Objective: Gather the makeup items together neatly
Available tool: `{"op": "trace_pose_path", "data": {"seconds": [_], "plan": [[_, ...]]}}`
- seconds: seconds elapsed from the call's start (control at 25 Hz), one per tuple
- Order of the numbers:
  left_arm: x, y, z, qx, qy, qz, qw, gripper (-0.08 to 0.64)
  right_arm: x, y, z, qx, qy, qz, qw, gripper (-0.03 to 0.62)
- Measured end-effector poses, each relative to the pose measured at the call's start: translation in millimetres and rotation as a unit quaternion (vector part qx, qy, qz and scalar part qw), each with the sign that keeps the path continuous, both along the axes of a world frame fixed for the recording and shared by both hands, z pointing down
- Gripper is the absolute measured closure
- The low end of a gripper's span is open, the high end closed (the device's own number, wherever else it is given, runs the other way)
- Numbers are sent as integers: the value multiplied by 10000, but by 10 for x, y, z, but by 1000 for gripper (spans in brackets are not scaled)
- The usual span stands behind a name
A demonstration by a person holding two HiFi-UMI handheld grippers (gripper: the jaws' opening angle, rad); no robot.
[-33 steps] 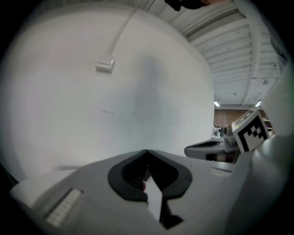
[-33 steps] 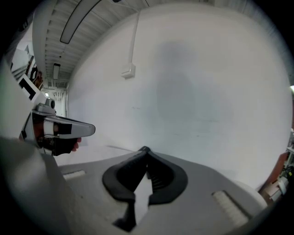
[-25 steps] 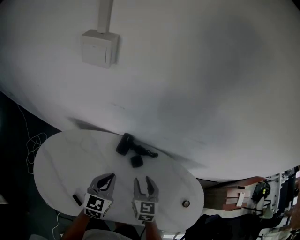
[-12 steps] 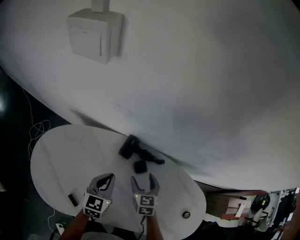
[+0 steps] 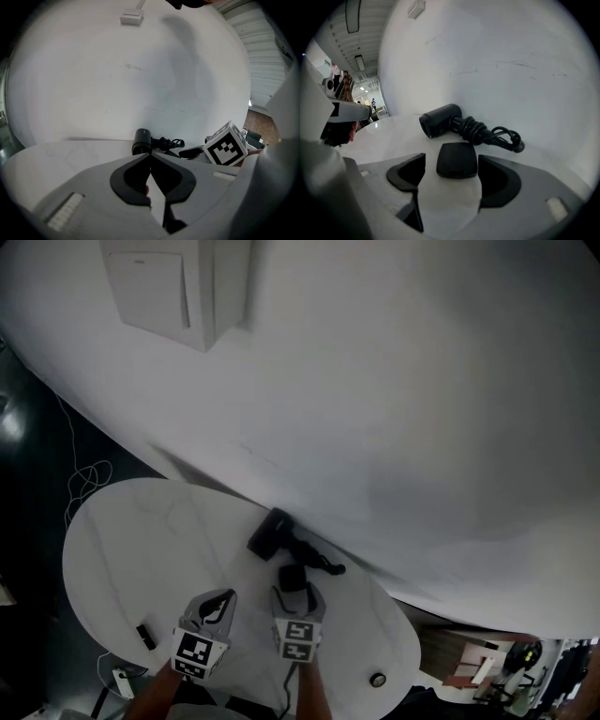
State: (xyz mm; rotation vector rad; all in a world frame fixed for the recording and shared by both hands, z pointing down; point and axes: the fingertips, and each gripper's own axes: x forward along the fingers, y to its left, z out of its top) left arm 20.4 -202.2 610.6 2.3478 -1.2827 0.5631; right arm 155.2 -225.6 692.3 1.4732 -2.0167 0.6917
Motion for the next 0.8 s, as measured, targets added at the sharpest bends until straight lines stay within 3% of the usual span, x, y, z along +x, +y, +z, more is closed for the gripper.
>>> {"op": "trace_pose_path", "data": {"seconds": [0.8], "plan": [[-33,-45,146,-161,17,-58,9999,549,21,-103,159,-205,61,-69,9997,281]]}}
